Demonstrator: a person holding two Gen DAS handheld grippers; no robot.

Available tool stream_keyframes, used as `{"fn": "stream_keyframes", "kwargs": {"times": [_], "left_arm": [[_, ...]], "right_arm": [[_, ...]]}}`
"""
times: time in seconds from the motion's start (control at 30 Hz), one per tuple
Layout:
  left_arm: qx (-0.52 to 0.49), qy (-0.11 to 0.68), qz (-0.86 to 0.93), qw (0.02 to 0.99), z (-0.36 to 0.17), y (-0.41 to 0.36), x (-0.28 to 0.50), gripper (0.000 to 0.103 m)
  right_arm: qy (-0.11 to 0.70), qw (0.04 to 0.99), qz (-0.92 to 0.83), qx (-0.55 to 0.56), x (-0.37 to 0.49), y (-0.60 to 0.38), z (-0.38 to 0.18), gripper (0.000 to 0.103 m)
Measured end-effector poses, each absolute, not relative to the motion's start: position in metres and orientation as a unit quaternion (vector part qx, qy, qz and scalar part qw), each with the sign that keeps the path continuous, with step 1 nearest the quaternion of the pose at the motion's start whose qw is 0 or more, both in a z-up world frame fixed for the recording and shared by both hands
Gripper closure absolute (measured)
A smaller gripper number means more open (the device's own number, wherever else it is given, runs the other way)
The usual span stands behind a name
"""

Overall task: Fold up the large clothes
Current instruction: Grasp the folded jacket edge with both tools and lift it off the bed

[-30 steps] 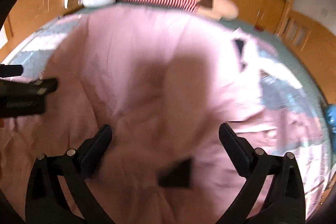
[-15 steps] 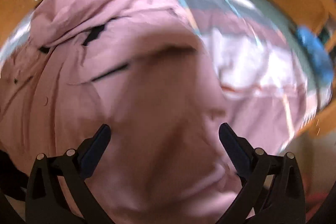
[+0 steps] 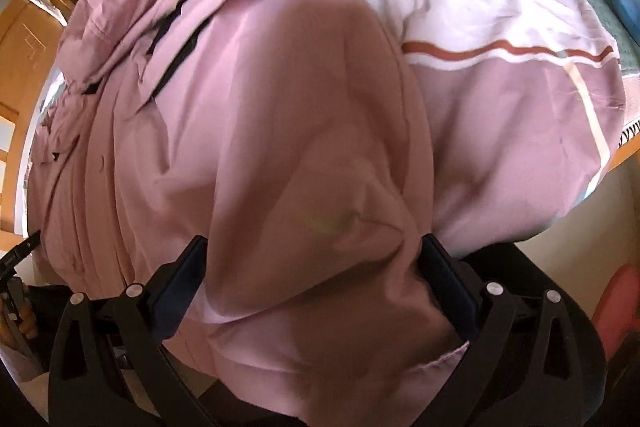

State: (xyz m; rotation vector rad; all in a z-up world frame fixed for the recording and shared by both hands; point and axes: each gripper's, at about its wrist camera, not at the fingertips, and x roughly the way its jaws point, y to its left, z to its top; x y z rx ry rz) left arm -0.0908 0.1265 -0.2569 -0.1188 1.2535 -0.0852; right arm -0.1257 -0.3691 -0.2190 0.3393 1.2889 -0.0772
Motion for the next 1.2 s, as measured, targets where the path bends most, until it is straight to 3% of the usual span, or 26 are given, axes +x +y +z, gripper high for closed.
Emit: {"fn": "stream_keyframes", "kwargs": {"times": [0.23,0.27,0.3,0.33,0.4,0.5,0.53,0.6,0.77,0.93,1.07,1.2], "left_arm": [[-0.056,0.585,-0.045,0.808,-0.26,0.123,-0.09,0.002],[-0.055,0.585,-0.046,0.808,-0.26,0.122,-0.09,0.002],[-0.05,0.585,-0.049,0.808,-0.259,0.12,-0.091,0.006],[-0.049,0.584,-0.053,0.809,-0.259,0.117,-0.092,0.015],[-0.062,0.581,-0.077,0.808,-0.256,0.117,-0.094,0.032],[-0.092,0.579,-0.11,0.803,-0.25,0.12,-0.095,0.058],[-0.112,0.578,-0.127,0.799,-0.248,0.123,-0.094,0.066],[-0.161,0.573,-0.166,0.786,-0.24,0.132,-0.09,0.071],[-0.303,0.517,-0.282,0.749,-0.21,0.152,-0.065,0.072],[-0.344,0.462,-0.328,0.749,-0.16,0.149,0.001,0.072],[-0.399,0.425,-0.297,0.756,-0.139,0.164,0.087,0.072],[-0.499,0.379,-0.285,0.725,-0.165,0.182,0.15,0.062]], "right_arm": [[0.598,0.787,-0.015,0.153,-0.124,-0.362,-0.223,0.004],[0.595,0.79,-0.007,0.149,-0.124,-0.359,-0.223,0.01],[0.59,0.793,0.004,0.149,-0.125,-0.357,-0.221,0.024],[0.584,0.797,0.016,0.154,-0.127,-0.355,-0.217,0.044],[0.575,0.8,0.043,0.168,-0.129,-0.352,-0.21,0.064],[0.55,0.806,0.09,0.201,-0.131,-0.354,-0.192,0.079],[0.529,0.81,0.118,0.225,-0.13,-0.355,-0.181,0.081],[0.495,0.816,0.154,0.256,-0.125,-0.354,-0.159,0.083],[0.4,0.83,0.237,0.308,-0.082,-0.356,-0.099,0.086],[0.288,0.829,0.256,0.406,0.007,-0.384,-0.063,0.086],[0.21,0.816,0.204,0.499,0.076,-0.429,-0.083,0.086],[0.199,0.798,0.125,0.555,0.139,-0.457,-0.137,0.086]]}}
